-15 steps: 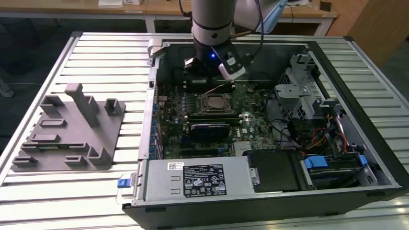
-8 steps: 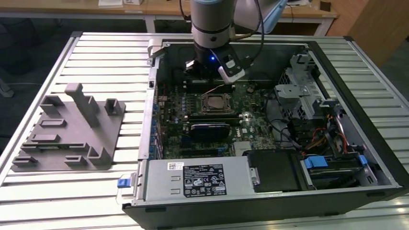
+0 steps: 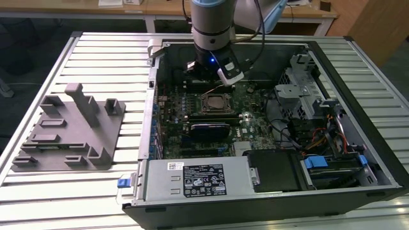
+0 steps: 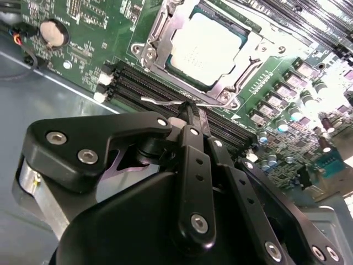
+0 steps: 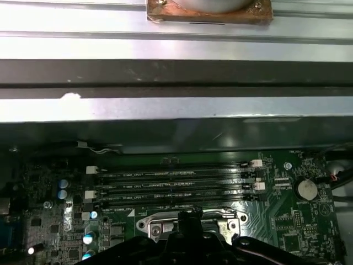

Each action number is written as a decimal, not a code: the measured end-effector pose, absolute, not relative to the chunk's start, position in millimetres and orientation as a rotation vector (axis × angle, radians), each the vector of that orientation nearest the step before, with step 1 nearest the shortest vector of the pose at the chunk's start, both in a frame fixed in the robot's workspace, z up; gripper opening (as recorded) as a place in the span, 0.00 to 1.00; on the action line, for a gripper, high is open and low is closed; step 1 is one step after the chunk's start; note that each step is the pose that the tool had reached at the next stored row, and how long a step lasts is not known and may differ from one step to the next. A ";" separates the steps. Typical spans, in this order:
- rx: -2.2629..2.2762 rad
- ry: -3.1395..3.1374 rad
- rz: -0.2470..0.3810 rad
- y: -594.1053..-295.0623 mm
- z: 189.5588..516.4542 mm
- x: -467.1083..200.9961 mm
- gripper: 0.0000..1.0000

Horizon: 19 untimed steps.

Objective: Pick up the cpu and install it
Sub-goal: 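Install the first cpu locking lever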

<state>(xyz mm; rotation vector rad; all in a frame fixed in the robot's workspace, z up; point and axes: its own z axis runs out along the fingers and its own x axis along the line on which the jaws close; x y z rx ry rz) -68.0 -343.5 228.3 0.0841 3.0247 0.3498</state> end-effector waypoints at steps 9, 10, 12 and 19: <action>0.208 3.010 0.342 -343.5 221.7 -67.7 0.11; 0.221 3.008 0.342 -343.5 220.8 -67.7 0.11; 0.234 3.006 0.341 -343.5 219.1 -67.6 0.11; 0.245 3.003 0.344 -342.7 215.2 -67.7 0.11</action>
